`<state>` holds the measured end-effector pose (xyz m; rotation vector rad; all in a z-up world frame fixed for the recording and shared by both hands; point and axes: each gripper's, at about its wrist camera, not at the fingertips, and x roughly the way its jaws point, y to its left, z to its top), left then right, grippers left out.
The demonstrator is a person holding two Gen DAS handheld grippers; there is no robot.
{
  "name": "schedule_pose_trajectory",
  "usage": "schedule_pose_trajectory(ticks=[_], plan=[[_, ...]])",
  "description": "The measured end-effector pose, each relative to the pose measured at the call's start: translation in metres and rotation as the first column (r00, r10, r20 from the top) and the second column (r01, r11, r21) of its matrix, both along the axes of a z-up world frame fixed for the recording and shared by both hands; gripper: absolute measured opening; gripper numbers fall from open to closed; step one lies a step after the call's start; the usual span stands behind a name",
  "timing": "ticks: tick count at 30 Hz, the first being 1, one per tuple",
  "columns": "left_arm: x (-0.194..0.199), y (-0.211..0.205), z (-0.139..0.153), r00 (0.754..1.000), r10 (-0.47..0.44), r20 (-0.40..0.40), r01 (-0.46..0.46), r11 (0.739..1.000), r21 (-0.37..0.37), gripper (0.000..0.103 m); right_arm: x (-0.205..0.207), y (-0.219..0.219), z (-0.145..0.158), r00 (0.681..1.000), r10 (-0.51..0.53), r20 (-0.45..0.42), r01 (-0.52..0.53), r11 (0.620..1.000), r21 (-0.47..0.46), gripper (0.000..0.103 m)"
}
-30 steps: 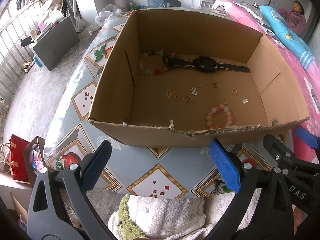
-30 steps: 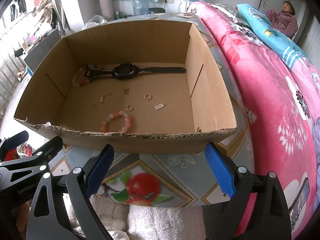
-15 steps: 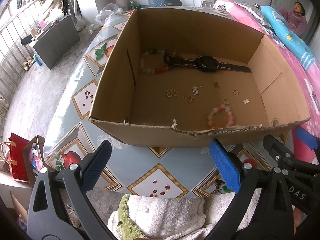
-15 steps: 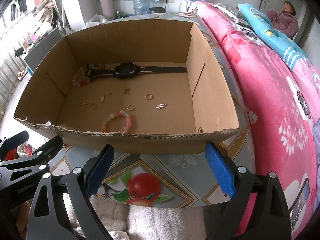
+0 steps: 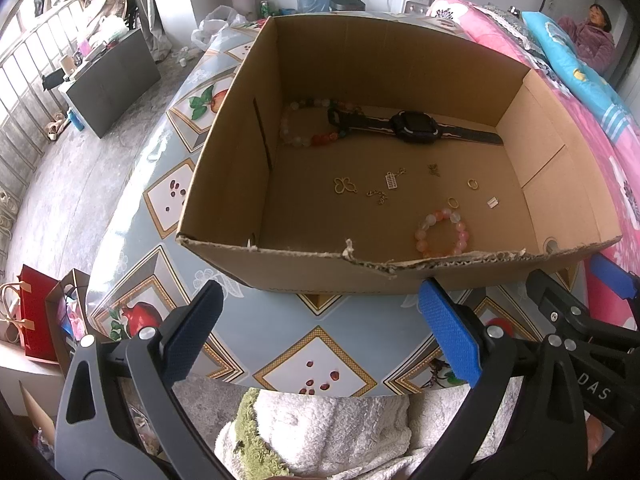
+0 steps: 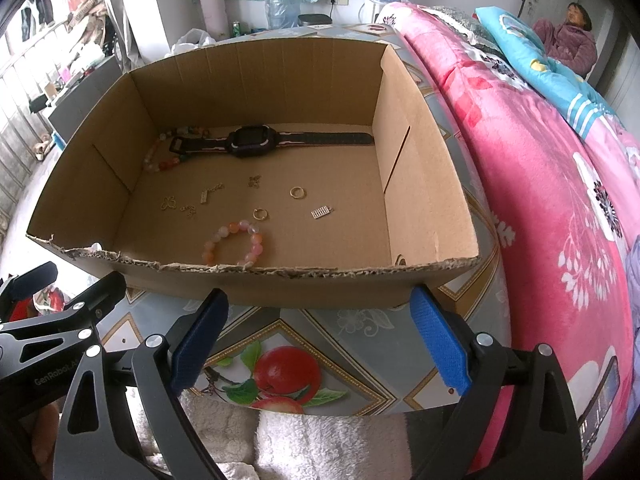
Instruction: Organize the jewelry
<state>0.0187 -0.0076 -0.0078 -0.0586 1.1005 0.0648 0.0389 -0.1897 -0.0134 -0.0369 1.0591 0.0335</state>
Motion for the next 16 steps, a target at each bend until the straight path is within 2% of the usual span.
schedule_pose_trajectory(ticks=[16], plan=[[-0.0006, -0.0001, -0.0028, 1.000, 0.003, -0.006, -0.003, 1.000, -0.002, 0.095, -0.0003, -0.0002, -0.0003, 1.000, -0.001, 0.001, 0.001, 1.000, 0.001, 0.090]])
